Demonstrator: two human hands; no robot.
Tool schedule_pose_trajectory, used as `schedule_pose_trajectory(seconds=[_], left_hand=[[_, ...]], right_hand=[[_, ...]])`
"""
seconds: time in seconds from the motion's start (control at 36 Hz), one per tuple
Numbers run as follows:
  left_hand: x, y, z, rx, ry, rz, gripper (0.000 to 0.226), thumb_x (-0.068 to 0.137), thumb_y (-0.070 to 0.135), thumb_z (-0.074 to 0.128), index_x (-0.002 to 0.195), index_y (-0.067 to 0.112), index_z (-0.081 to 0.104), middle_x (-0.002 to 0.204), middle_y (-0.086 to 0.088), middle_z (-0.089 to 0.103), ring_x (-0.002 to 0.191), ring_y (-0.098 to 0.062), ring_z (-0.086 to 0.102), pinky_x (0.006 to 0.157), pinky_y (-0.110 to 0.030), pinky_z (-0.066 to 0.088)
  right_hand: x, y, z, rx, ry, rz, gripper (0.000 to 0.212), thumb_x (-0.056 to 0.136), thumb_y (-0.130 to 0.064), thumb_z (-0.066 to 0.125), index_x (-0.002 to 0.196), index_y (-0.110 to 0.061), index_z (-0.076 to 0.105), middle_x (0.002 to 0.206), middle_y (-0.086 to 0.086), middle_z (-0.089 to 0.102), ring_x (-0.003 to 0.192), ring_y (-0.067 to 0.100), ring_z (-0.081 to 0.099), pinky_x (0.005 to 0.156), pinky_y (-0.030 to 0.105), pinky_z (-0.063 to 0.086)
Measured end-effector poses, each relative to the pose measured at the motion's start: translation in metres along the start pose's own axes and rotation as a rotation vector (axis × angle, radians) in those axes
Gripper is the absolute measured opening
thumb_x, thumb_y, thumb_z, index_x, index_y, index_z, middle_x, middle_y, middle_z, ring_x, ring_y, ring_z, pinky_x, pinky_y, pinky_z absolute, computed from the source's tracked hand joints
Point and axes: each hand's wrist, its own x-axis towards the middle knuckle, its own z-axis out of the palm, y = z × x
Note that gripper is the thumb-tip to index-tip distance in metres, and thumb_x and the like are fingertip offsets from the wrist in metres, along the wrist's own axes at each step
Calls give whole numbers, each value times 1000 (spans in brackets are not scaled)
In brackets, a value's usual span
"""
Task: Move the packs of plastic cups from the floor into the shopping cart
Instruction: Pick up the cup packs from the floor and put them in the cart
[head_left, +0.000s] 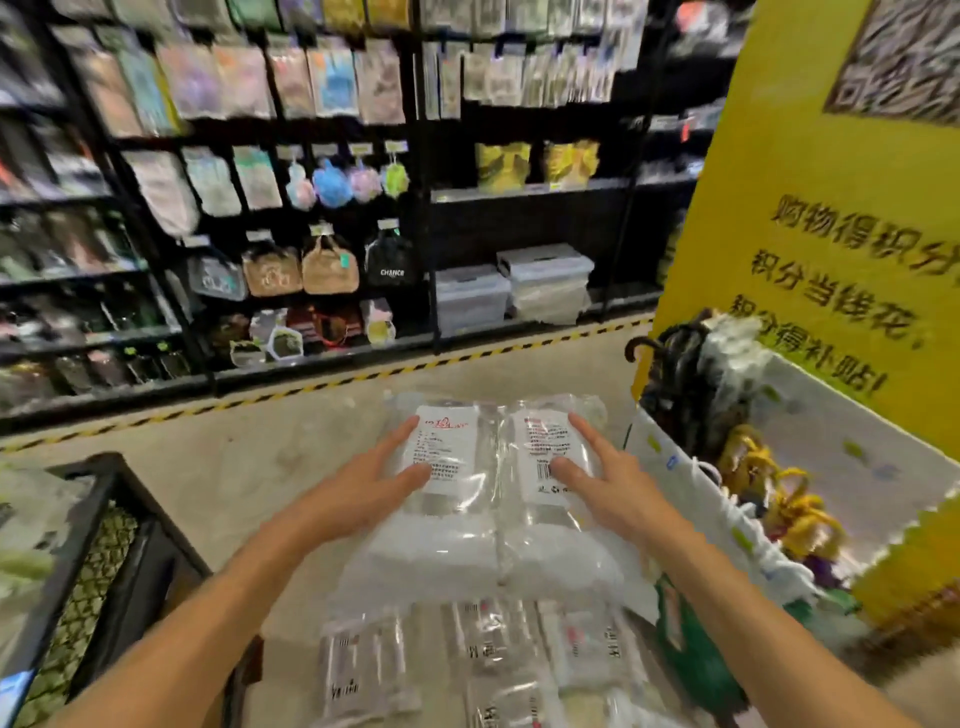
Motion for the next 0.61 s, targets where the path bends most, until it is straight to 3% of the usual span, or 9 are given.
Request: schedule_pose_trajectory(seconds=[0.11, 0.17, 0.22, 0.31, 0.39, 0.47, 0.61], left_hand=[[-2, 54, -16, -48, 10, 35, 66, 93, 61, 45, 147, 59, 7, 162, 11, 15, 146, -24, 25, 116, -42, 22], [2, 72, -18, -56, 9, 62, 66, 91, 64, 46, 145, 62, 8, 162, 11, 13, 146, -25, 23, 115, -44, 24], [6, 87, -19, -64, 3, 101, 67, 88, 67, 48, 142, 65, 9, 162, 14, 11, 146, -25, 24, 114, -46, 26], [12, 109, -17, -40, -23, 171, 69, 84, 71, 49, 141, 66, 10, 162, 13, 11, 146, -25, 24, 113, -49, 27], [15, 129, -11, -51, -64, 239, 68, 89, 63, 51, 146, 59, 14, 162, 11, 12, 145, -25, 24, 111, -49, 32], [21, 146, -4, -61, -139, 323, 66, 87, 65, 50, 143, 62, 15, 162, 13, 13, 145, -24, 25, 106, -47, 37], [23, 177, 10, -44, -269, 466, 65, 93, 57, 46, 148, 54, 12, 162, 14, 3, 147, -24, 20, 111, -47, 32]], right_hand=[[-17, -15, -57, -35, 61, -2, 73, 99, -66, 52, 162, -54, 18, 161, 16, 44, 127, 31, 60, 93, 35, 48], [-28, -20, -80, -32, 97, -2, 72, 101, -63, 53, 163, -52, 18, 164, 14, 41, 139, 34, 52, 101, 36, 47], [-40, -20, -98, 2, 121, 3, 72, 101, -64, 52, 162, -53, 17, 170, 11, 34, 154, 36, 34, 119, 46, 40], [-59, -15, -117, 19, 169, 45, 71, 102, -63, 51, 163, -52, 16, 172, 7, 28, 161, 35, 19, 126, 53, 31], [-78, -8, -128, 21, 244, 106, 72, 101, -66, 50, 162, -54, 15, 173, 9, 28, 161, 33, 19, 125, 51, 29], [-94, 5, -136, 24, 319, 139, 75, 97, -70, 51, 162, -54, 17, 173, -2, 28, 159, 30, 26, 127, 53, 29], [-132, 18, -144, 27, 429, 270, 74, 100, -65, 52, 163, -50, 17, 174, -2, 26, 160, 34, 23, 128, 57, 26]])
